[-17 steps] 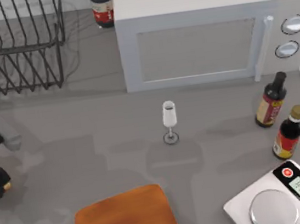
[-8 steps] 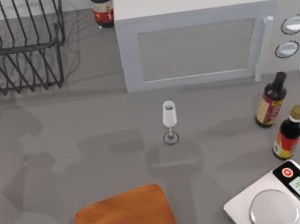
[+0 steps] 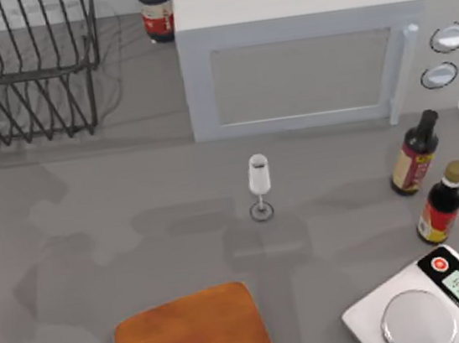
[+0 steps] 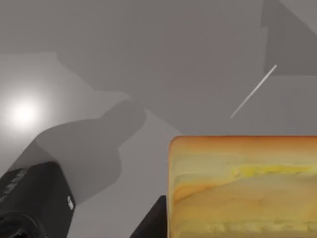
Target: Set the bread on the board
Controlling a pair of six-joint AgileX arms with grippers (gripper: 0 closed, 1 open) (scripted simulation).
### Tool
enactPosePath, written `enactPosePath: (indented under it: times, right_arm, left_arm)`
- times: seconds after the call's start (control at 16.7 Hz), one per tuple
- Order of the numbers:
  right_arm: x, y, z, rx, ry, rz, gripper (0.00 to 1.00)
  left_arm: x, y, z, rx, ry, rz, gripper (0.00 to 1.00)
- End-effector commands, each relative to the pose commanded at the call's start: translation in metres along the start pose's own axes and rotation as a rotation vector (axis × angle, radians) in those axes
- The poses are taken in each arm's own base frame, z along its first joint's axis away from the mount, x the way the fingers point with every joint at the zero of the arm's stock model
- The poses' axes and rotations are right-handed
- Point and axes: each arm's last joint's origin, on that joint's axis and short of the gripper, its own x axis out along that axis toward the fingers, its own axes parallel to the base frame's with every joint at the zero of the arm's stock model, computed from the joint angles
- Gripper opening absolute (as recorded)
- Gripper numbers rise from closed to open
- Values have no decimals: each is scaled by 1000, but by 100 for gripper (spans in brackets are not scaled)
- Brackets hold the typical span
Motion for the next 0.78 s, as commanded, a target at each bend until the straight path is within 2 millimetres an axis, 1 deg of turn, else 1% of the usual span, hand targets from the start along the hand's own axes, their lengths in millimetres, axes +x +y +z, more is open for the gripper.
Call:
enactPosePath:
  times: [0.12,0.3,0.42,0.54,0.66,0.78]
  right_arm:
    - [0,0,0,0,0,0,100]
    - [0,0,0,0,0,0,100]
    - [0,0,0,0,0,0,100]
    - [0,0,0,0,0,0,100]
    - [0,0,0,0,0,0,100]
    - [0,0,0,0,0,0,100]
  left_arm:
    - [0,-8,8,-10,2,1,0]
    - [-2,-32,29,-51,6,8,0]
    - [-4,-54,47,-103,12,14,0]
    - [-5,-80,63,-191,16,25,0]
    - [-6,-106,76,-318,15,38,0]
    - [-4,-134,86,-489,14,49,0]
